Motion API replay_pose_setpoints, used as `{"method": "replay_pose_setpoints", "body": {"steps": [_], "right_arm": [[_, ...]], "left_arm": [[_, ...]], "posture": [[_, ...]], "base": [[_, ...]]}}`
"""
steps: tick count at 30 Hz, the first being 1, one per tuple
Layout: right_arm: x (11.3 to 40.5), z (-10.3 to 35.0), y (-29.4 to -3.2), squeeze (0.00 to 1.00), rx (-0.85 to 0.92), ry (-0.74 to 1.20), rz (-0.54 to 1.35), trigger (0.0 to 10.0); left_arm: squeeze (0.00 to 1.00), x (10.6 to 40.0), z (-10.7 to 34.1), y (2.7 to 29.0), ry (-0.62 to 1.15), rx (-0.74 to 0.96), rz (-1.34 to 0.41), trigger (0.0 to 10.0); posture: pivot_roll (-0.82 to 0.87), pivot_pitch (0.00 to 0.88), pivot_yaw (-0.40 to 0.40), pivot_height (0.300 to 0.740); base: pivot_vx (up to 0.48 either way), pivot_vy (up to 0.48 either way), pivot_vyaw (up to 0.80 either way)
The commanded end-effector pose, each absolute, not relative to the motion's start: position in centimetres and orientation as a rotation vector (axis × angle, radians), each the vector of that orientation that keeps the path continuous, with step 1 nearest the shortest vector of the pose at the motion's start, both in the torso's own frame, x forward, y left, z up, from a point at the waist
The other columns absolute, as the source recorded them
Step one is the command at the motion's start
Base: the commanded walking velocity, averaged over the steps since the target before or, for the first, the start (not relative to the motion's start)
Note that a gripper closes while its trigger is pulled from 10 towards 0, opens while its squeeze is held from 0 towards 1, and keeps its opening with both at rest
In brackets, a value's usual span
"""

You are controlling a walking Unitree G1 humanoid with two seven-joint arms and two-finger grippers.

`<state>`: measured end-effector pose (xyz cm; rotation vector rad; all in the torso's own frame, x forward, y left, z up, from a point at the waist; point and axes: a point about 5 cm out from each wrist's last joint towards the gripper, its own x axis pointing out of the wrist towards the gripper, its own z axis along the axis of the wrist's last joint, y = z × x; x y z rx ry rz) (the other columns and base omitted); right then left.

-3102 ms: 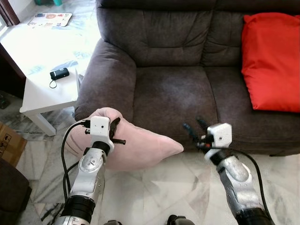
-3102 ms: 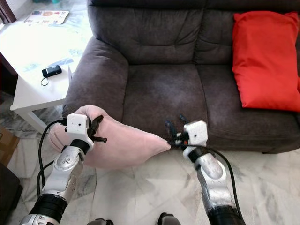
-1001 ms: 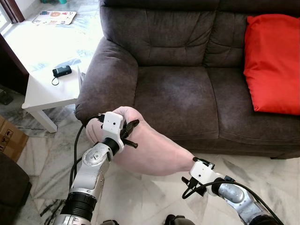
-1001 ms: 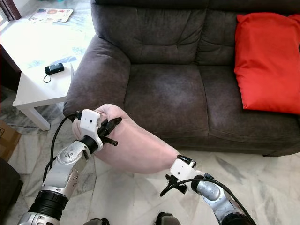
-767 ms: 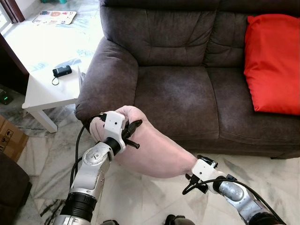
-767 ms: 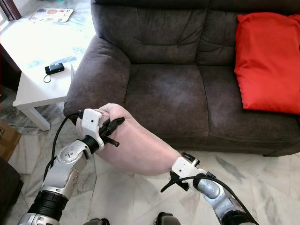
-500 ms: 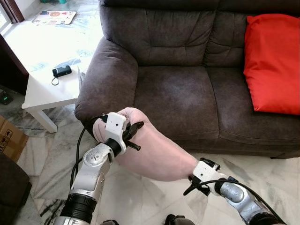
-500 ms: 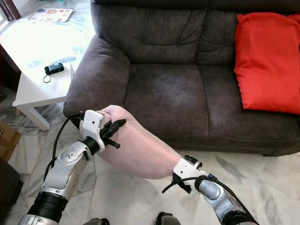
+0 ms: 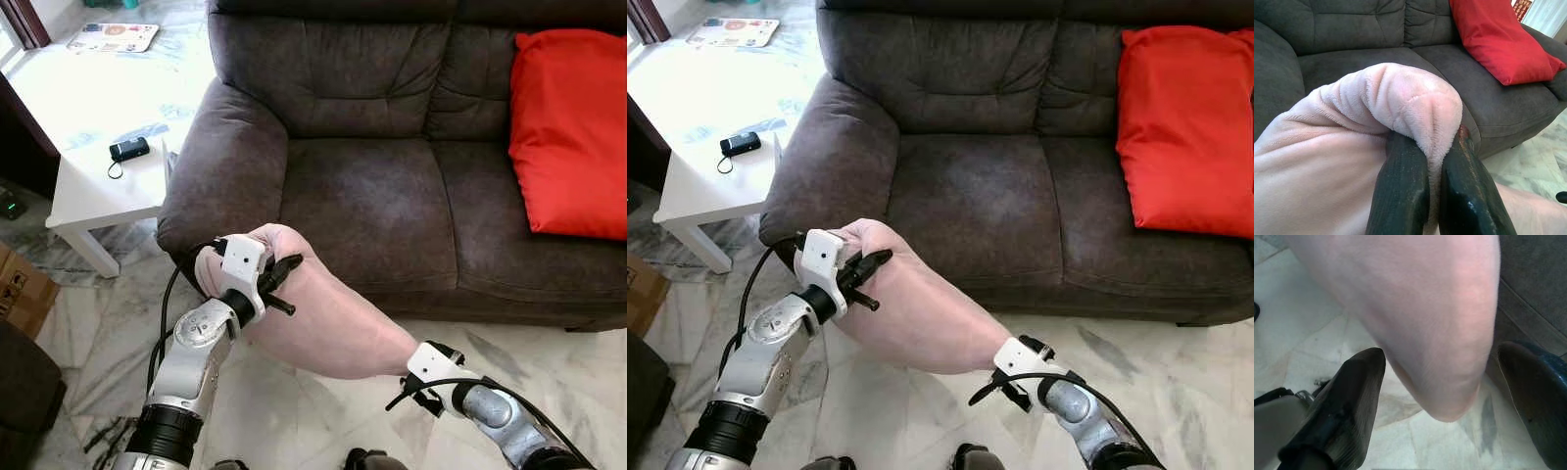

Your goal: Move the pillow to the sofa from floor

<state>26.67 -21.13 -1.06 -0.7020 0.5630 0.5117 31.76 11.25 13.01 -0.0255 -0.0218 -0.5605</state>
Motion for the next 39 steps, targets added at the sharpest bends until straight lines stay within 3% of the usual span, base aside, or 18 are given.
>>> {"method": "replay_pose_setpoints", "body": {"steps": [1,2,3,4,5,11,12,13,39], "right_arm": [[26.34,-1.43,-21.2,0.0,-0.67,0.583,0.5,3.6],[26.32,-1.45,-21.19,0.0,-0.673,0.584,0.501,3.6],[26.27,-1.51,-21.14,0.0,-0.674,0.587,0.506,8.3],[26.25,-1.54,-21.11,0.0,-0.672,0.589,0.509,8.3],[26.16,-1.64,-21.01,0.0,-0.67,0.596,0.516,10.0],[25.81,-2.02,-20.78,0.0,-0.667,0.613,0.531,10.0],[25.78,-2.04,-20.77,0.0,-0.665,0.612,0.532,7.6],[25.75,-2.05,-20.76,0.0,-0.658,0.61,0.529,0.1],[26.56,-1.15,-20.52,0.0,-0.585,0.549,0.502,0.0]], "left_arm": [[0.0,31.68,15.21,10.73,-0.125,-0.044,-0.595,10.0],[0.0,31.68,15.22,10.71,-0.125,-0.044,-0.595,10.0],[0.0,31.66,15.23,10.65,-0.125,-0.046,-0.596,10.0],[0.0,31.65,15.24,10.63,-0.126,-0.048,-0.597,10.0],[0.0,31.65,15.25,10.61,-0.126,-0.049,-0.598,10.0],[0.0,31.62,15.27,10.69,-0.126,-0.051,-0.597,10.0],[0.0,31.61,15.27,10.69,-0.126,-0.052,-0.596,10.0],[0.0,31.61,15.26,10.69,-0.126,-0.051,-0.597,10.0],[0.0,31.74,14.73,10.89,-0.111,-0.044,-0.582,10.0]], "posture": [[-0.06,0.161,-0.026,0.74],[-0.06,0.161,-0.026,0.74],[-0.06,0.162,-0.028,0.74],[-0.06,0.162,-0.028,0.74],[-0.06,0.162,-0.028,0.74],[-0.06,0.164,-0.028,0.74],[-0.06,0.164,-0.029,0.74],[-0.06,0.164,-0.029,0.74],[-0.06,0.154,-0.025,0.74]], "base": [[0.0,0.0,0.0],[0.0,0.0,0.0],[0.0,0.0,0.0],[0.0,0.0,0.0],[0.0,0.0,0.0],[0.0,0.0,0.0],[0.0,0.0,0.0],[0.0,0.0,0.0],[0.0,0.0,0.0]]}}
